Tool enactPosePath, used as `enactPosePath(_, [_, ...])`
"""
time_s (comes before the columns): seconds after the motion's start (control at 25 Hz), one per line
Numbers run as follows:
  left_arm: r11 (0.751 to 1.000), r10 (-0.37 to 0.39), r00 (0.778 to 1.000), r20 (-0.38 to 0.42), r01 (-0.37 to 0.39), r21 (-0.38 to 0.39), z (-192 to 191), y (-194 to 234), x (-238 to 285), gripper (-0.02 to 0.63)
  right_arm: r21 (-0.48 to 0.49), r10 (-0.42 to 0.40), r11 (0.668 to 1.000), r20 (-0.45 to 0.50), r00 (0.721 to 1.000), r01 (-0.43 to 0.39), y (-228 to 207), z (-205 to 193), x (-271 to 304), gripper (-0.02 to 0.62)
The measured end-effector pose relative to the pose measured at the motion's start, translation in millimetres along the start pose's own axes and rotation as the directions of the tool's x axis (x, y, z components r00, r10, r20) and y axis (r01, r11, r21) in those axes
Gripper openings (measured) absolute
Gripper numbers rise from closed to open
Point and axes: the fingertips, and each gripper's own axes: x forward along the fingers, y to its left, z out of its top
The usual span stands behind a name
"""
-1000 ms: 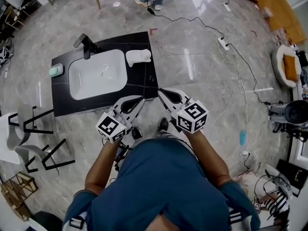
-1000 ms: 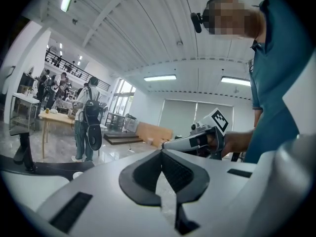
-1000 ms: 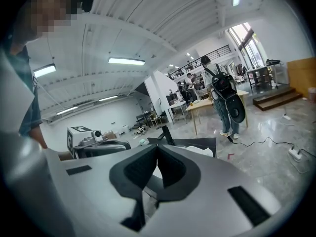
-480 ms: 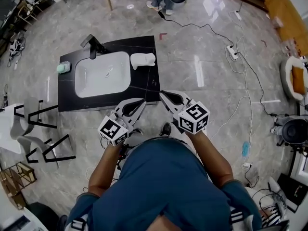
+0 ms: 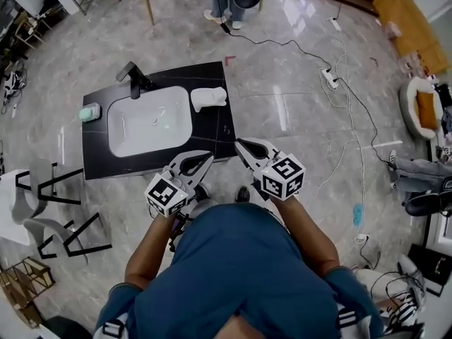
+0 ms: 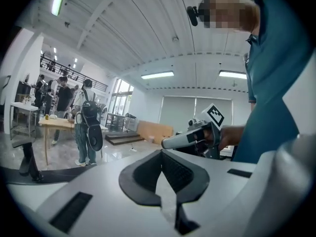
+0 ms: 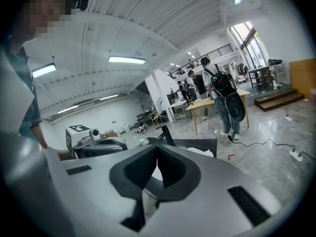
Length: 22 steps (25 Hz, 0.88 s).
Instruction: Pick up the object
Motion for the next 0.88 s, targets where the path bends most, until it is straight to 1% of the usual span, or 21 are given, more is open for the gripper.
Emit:
enactPosePath(0.12, [1.000,0.014,1.000,0.022,-0.014,-0.009,9,21,-12,0.003,-0.007,-0.017,1.000,0.013,1.000,0.017,7,9,10,0.014])
enactPosePath(0.24, [1.000,0.012,0.999,0.032,-0.012,-0.011,14,34,-17,0.003,-0.002,-0.028,1.000,0.014,1.000,0.028,9,11,22,0.014])
enactPosePath(0.48, [0.999,-0.009,1.000,-0.002,0.009,-0.031,2,45,-23,0.002,0.029,-0.032,0.999,0.000,0.999,0.032,9,4,41,0.014])
enactPosePath(0.64, [0.999,0.007,1.000,0.004,-0.007,-0.043,4,60,-25,0.003,0.021,-0.043,0.999,0.004,0.999,0.043,0,15,50,0.014])
enactPosePath(0.88, [0.999,-0.005,1.000,0.013,0.005,-0.037,11,74,-13,0.003,0.021,-0.047,0.999,-0.002,0.999,0.047,-6,19,60,0.014])
